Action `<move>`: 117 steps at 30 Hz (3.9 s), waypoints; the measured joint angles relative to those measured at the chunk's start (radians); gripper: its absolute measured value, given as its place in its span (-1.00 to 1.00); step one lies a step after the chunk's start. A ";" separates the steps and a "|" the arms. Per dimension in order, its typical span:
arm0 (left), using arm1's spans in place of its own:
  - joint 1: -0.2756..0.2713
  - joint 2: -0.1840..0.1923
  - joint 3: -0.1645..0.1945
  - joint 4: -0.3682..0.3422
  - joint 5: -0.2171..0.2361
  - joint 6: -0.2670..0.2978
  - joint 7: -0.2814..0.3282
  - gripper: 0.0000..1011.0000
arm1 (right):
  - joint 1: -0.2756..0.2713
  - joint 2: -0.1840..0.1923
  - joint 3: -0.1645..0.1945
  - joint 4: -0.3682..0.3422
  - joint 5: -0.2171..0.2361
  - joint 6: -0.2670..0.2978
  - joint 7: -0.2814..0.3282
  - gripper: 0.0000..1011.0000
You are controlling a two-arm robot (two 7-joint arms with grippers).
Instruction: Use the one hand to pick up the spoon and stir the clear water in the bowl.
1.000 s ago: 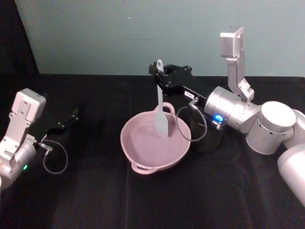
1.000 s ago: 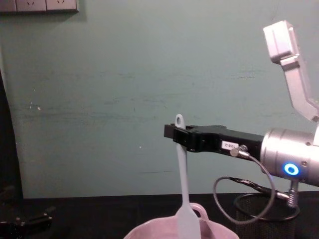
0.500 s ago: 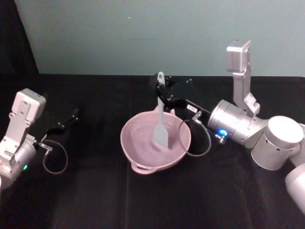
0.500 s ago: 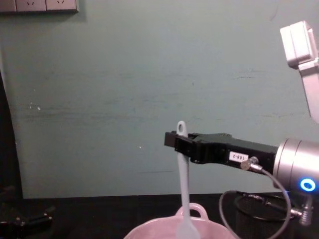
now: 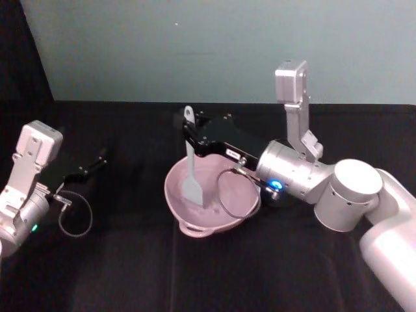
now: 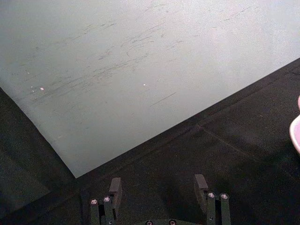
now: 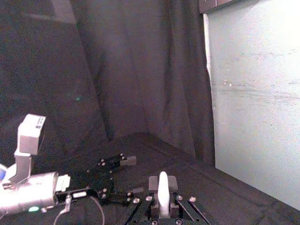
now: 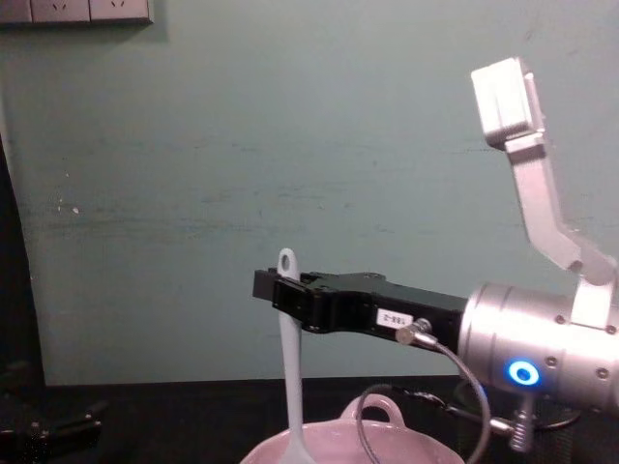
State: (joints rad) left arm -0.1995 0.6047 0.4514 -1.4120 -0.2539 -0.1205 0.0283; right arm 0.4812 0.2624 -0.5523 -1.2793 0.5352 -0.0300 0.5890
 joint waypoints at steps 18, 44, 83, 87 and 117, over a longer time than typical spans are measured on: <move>0.000 0.000 0.000 0.000 0.000 0.000 0.000 1.00 | 0.102 -0.068 0.021 0.162 -0.001 -0.020 -0.007 -0.77; 0.000 0.000 0.000 0.000 0.000 0.000 0.000 1.00 | -0.016 0.052 0.079 -0.007 0.009 0.007 -0.028 -0.77; 0.000 0.000 0.000 0.000 0.000 0.000 0.000 1.00 | 0.097 -0.055 0.028 0.170 -0.008 -0.020 -0.003 -0.77; 0.000 0.000 0.000 0.000 0.000 0.000 0.000 1.00 | 0.089 -0.033 0.050 0.153 -0.005 -0.019 -0.008 -0.77; 0.000 0.000 0.000 0.000 0.000 0.000 0.000 1.00 | -0.036 0.018 0.044 -0.012 0.029 -0.002 -0.013 -0.77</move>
State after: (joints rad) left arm -0.1996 0.6047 0.4514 -1.4120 -0.2539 -0.1205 0.0283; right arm 0.4449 0.2805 -0.5082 -1.2916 0.5639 -0.0316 0.5758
